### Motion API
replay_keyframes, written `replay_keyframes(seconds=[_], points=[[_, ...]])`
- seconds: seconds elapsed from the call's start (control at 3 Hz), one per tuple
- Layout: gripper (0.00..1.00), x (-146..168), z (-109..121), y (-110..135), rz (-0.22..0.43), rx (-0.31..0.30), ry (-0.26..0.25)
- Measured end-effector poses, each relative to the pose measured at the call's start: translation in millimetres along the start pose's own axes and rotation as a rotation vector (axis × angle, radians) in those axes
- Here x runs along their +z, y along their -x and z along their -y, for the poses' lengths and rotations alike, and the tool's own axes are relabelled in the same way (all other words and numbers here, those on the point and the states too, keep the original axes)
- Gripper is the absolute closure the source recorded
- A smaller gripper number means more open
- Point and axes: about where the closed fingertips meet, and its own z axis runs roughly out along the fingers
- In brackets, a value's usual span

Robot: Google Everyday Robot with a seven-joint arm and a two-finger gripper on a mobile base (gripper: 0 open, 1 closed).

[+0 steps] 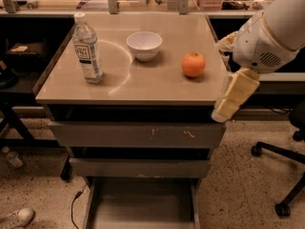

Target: Place blue plastic bottle into bottom drawer

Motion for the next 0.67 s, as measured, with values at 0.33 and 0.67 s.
replay_keyframes(seconds=[0.33,0.67], points=[[0.0,15.9,40.0,20.1,0.131,0.034,-0.079],[0.0,26.1,70.4,42.0,0.223,0.049,-0.105]])
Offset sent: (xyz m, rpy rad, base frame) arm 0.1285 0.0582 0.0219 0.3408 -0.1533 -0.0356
